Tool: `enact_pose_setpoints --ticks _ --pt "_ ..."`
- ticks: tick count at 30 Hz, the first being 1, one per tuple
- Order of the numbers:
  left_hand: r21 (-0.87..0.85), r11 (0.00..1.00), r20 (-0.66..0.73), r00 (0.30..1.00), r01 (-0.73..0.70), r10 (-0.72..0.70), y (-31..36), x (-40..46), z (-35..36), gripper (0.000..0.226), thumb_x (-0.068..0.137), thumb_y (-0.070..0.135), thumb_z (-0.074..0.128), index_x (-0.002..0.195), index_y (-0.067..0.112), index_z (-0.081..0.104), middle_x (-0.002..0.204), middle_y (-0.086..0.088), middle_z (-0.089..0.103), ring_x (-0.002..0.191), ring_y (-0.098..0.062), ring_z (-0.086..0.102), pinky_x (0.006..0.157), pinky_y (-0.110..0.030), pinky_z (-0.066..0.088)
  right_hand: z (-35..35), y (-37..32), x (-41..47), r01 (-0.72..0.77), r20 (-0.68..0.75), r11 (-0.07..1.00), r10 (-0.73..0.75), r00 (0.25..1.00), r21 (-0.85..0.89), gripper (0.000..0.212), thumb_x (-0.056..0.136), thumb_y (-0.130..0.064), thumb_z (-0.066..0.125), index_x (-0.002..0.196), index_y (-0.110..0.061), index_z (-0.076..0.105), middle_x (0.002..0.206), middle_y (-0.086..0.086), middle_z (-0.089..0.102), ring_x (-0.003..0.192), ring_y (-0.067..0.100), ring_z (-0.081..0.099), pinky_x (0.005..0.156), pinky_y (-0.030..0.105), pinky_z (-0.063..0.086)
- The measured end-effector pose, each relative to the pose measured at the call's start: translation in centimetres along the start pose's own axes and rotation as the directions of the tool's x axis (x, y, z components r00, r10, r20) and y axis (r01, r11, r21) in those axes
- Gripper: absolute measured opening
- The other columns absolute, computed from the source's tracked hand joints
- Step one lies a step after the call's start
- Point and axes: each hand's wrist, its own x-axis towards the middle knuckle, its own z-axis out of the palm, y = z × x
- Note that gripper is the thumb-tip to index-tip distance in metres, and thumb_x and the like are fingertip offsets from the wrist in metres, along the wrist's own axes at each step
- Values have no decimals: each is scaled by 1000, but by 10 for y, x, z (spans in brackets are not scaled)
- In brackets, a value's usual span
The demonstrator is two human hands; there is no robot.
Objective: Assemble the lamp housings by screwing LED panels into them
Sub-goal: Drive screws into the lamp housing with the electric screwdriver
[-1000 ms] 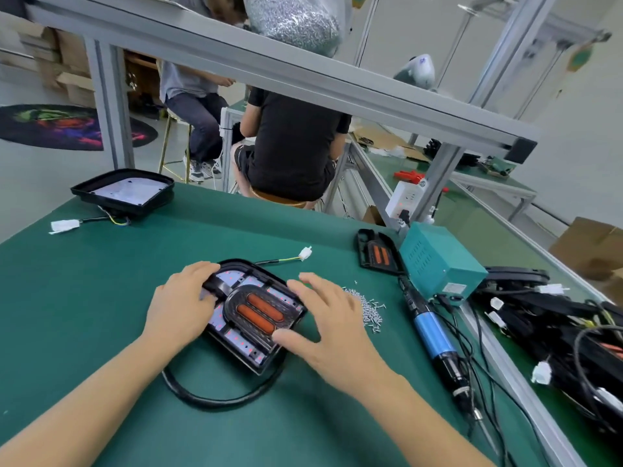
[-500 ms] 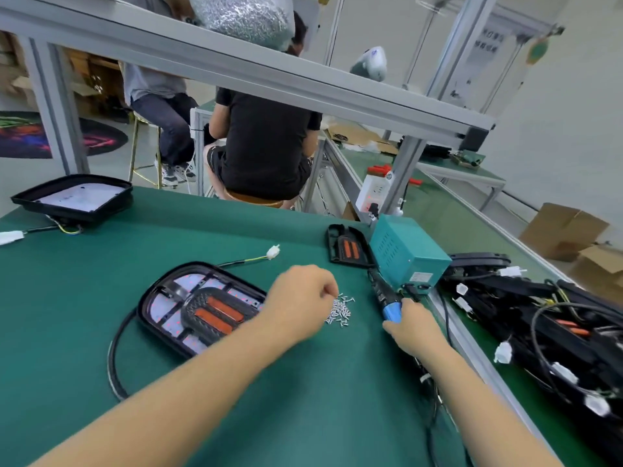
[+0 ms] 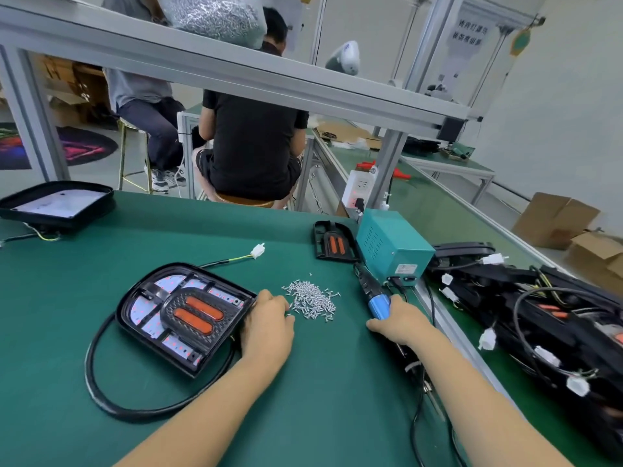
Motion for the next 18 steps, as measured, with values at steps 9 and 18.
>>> enact_pose_setpoints --ticks 9,18 --pt "131 991 -52 998 -30 37 3 3 6 17 97 27 46 95 19 61 108 0 53 104 -21 48 79 -30 39 -15 21 -5 -18 42 800 -9 999 600 24 82 -22 69 97 -11 54 87 7 54 70 19 50 61 28 40" --pt "-301 939 -39 986 -164 160 27 -14 -14 12 90 14 53 80 16 60 72 3 63 72 -18 56 69 -31 45 -55 21 -42 81 -99 -185 -92 991 979 31 84 7 55 110 -10 59 65 6 55 56 16 53 60 33 58"
